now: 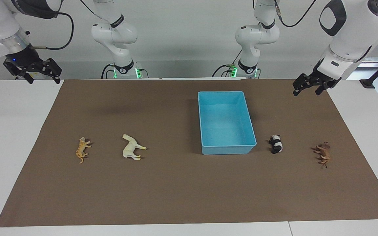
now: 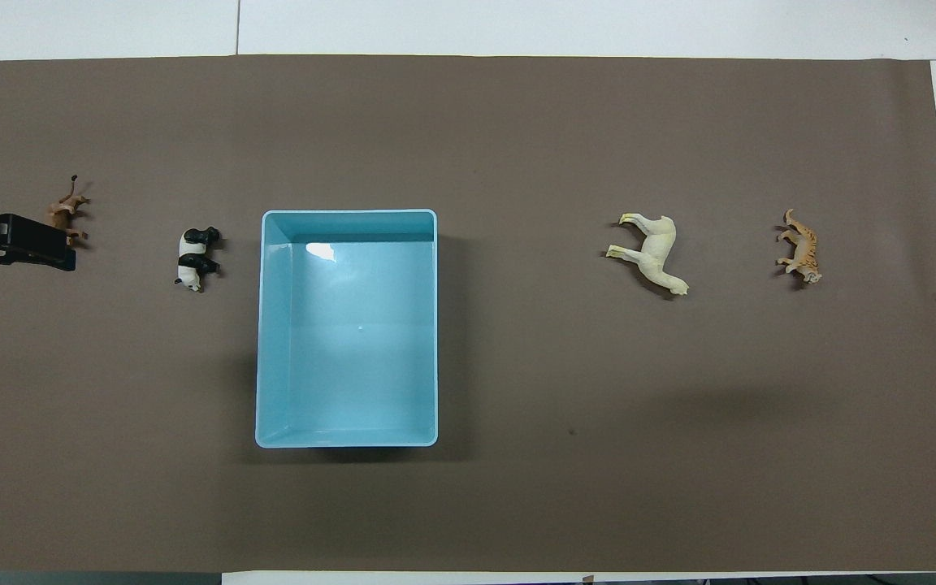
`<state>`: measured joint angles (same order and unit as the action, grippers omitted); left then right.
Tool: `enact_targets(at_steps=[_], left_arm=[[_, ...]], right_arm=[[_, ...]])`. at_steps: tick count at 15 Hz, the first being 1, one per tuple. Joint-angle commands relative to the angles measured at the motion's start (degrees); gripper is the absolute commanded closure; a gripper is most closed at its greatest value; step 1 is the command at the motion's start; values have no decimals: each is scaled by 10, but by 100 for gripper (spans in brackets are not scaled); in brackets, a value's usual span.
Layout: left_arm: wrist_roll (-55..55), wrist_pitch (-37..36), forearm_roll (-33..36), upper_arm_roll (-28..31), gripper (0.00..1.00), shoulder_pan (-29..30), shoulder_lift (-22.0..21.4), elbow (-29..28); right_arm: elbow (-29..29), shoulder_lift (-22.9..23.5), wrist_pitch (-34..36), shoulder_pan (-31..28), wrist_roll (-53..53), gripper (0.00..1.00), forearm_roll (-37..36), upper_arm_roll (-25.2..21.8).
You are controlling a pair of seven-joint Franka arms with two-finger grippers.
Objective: Put all toys into storage box
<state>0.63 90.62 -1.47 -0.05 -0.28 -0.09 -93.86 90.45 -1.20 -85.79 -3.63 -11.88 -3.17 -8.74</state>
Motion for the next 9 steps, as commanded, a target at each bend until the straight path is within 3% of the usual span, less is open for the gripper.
enact_targets(at_steps=[1,3,5,9], left_arm=[[4,66,-9,0,0,2,-30,-58],[5,214,-9,-1,0,-3,-57,-151],[4,319,-9,-2,0,-9,-48,-212],[3,392,-8,0,0,-34,31,-212]], right_arm=[[79,-20,-74,-7,7,0,5,4],[110,1,-132,-4,19,0,6,5],[117,40,-168,-2,32,0,13,7],[127,119,-269,4,36,0,24,9]])
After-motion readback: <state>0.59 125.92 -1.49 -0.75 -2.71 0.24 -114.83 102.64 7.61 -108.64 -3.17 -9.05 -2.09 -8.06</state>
